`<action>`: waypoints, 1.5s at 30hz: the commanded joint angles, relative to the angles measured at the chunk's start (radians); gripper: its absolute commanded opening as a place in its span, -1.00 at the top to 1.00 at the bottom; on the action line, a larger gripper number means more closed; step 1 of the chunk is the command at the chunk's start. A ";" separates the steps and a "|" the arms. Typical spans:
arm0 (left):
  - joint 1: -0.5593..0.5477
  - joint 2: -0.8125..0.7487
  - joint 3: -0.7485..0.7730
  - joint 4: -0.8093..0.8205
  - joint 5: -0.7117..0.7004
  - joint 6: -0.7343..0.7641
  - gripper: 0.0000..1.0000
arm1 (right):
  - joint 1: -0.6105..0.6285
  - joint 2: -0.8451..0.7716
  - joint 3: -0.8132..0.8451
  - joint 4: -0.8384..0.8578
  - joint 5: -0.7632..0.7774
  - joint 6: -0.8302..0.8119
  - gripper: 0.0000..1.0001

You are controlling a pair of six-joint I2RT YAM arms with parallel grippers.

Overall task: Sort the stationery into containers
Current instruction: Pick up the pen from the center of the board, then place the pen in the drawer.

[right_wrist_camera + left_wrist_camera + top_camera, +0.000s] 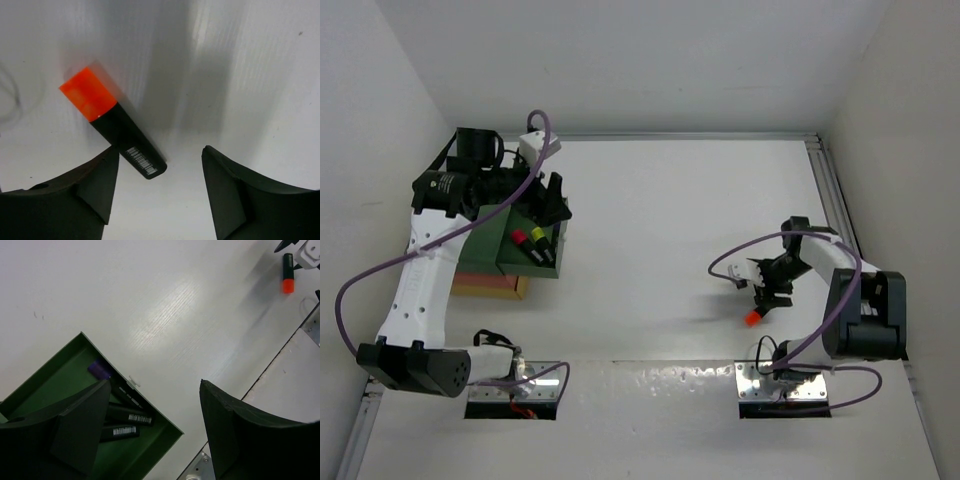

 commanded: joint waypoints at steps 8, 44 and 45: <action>0.008 -0.002 0.036 0.004 0.002 0.022 -0.56 | 0.036 0.022 -0.075 0.067 -0.005 -0.196 -0.17; -0.024 -0.026 -0.182 0.696 0.237 -0.679 -0.55 | 0.357 0.023 0.468 0.790 -0.562 1.862 1.00; -0.028 -0.017 -0.169 0.705 0.234 -0.694 -0.55 | 0.395 0.031 0.493 0.846 -0.538 1.960 1.00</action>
